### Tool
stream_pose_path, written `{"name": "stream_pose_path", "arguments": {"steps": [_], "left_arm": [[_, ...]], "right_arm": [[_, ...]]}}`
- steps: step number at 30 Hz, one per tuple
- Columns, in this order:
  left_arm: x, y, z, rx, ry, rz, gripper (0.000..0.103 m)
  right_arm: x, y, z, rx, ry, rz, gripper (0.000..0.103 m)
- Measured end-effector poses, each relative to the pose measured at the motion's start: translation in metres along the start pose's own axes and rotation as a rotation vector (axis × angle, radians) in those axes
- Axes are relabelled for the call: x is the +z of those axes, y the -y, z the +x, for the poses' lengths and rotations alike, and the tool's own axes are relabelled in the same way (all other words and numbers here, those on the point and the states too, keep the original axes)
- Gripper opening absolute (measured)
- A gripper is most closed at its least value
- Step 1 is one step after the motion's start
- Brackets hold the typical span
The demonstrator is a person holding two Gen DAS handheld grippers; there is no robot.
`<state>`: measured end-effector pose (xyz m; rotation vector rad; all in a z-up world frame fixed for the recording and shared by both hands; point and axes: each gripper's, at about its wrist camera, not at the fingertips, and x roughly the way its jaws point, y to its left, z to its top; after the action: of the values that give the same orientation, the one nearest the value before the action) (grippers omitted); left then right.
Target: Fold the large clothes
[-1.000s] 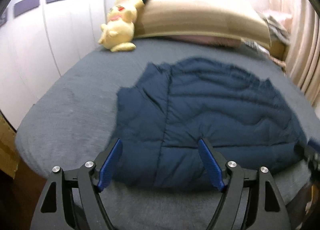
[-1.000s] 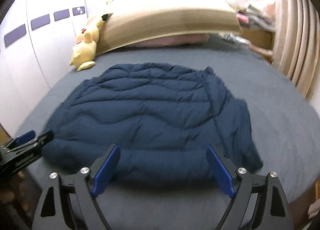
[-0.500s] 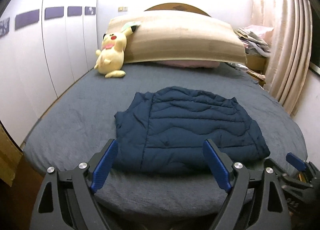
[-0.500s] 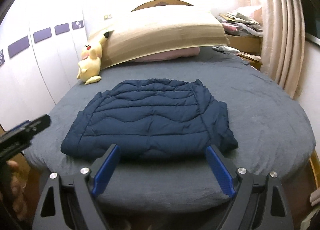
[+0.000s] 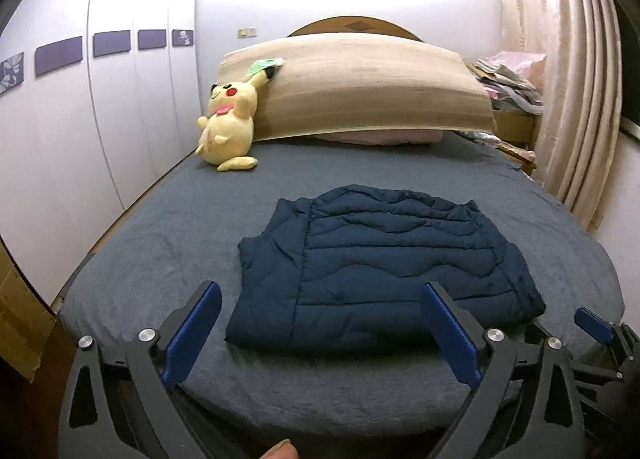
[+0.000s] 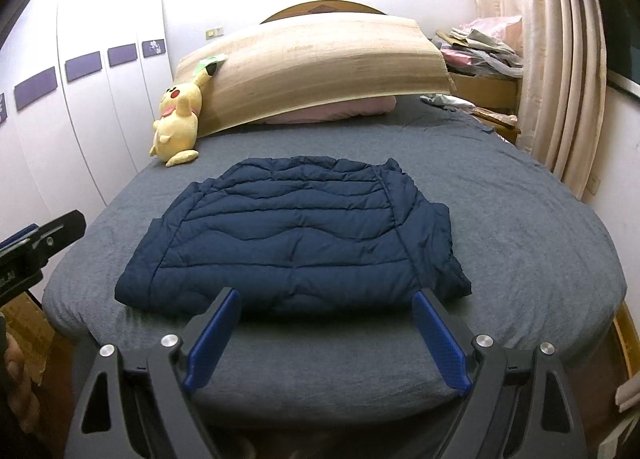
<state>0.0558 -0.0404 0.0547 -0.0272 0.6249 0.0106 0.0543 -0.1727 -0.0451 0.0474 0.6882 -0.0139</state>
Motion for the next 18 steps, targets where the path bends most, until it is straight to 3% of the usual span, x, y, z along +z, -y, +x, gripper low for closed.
{"name": "stream_pose_path", "arguments": {"steps": [18], "left_arm": [[-0.0011,-0.0009,0.0019,-0.044,-0.021,-0.019,0.101]], "right_arm": [[0.0040,0.0005,-0.0055,-0.022,0.029,-0.009,0.090]]}}
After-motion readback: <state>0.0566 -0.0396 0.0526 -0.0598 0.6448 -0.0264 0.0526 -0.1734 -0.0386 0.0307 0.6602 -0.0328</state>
